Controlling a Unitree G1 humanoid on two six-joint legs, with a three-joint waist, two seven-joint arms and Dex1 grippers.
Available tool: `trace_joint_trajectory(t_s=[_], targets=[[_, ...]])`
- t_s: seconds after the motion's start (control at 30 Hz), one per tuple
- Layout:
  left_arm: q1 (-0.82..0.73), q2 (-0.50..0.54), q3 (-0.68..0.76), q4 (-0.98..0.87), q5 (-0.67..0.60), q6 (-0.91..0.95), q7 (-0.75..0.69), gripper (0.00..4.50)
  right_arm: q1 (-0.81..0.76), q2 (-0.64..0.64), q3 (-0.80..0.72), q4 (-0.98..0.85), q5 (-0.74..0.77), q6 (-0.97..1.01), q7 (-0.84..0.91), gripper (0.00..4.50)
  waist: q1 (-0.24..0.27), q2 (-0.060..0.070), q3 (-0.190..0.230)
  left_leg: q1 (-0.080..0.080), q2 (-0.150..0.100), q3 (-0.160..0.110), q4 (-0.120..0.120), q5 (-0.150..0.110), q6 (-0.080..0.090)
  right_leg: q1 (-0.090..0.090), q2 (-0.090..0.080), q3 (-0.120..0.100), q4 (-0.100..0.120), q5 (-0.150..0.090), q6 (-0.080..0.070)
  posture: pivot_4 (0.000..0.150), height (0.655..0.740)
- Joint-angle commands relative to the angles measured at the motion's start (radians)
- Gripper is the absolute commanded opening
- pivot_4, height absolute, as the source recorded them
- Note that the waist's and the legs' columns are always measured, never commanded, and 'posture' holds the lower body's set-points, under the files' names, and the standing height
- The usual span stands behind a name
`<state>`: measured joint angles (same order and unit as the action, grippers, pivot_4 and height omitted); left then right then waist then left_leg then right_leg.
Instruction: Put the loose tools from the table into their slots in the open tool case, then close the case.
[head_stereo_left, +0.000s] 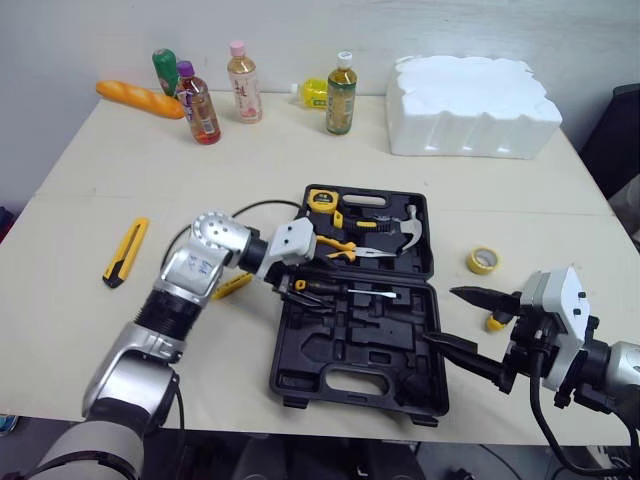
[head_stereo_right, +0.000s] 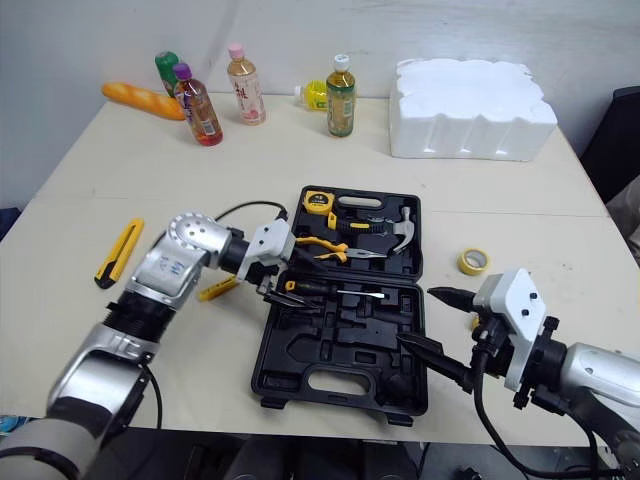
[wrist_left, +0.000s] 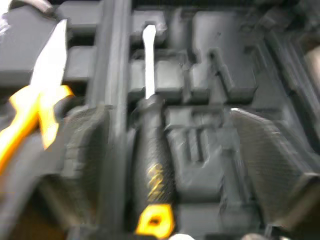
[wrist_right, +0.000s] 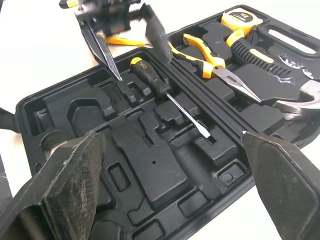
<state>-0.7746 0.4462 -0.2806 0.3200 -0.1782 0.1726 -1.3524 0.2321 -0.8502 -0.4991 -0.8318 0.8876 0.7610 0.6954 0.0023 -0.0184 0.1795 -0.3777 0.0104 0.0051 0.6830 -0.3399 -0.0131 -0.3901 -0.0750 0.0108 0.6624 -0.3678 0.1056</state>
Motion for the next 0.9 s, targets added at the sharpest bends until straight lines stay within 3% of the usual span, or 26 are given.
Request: trace_joint_trajectory(t_s=[0.03,0.2,0.57,0.9], targets=[[-0.003,-0.032,0.039,0.055,-0.014,-0.100,0.025,2.07,-0.014,-0.014,-0.004,-0.011,0.011,-0.013,-0.002,4.50,0.000,0.000,0.000,0.000,0.000,0.000,0.000,0.000,0.000,0.000,0.000,-0.001,0.000,0.000,0.000,0.150,0.7400],[0.007,-0.053,0.033,0.110,0.005,-0.168,0.034,0.03,-0.023,-0.014,0.012,-0.010,0.008,-0.009,-0.010,4.50,-0.001,0.000,0.000,0.001,0.000,0.000,0.000,0.000,0.000,0.000,0.000,-0.003,0.000,0.000,0.000,0.150,0.7400],[0.008,-0.054,0.011,0.133,0.051,-0.127,0.053,0.03,-0.021,-0.022,0.026,-0.012,0.009,-0.005,-0.017,4.50,0.000,0.000,0.000,0.001,0.000,0.001,0.000,0.000,0.000,0.000,0.000,-0.003,0.000,0.000,0.000,0.150,0.7400],[-0.015,-0.055,-0.097,0.244,0.210,-0.140,0.115,0.03,-0.025,-0.020,0.090,-0.001,-0.023,-0.011,-0.036,4.50,0.000,0.001,-0.003,0.006,0.000,0.001,0.000,0.000,0.000,0.005,0.000,-0.003,-0.002,0.000,0.000,0.150,0.7400]])
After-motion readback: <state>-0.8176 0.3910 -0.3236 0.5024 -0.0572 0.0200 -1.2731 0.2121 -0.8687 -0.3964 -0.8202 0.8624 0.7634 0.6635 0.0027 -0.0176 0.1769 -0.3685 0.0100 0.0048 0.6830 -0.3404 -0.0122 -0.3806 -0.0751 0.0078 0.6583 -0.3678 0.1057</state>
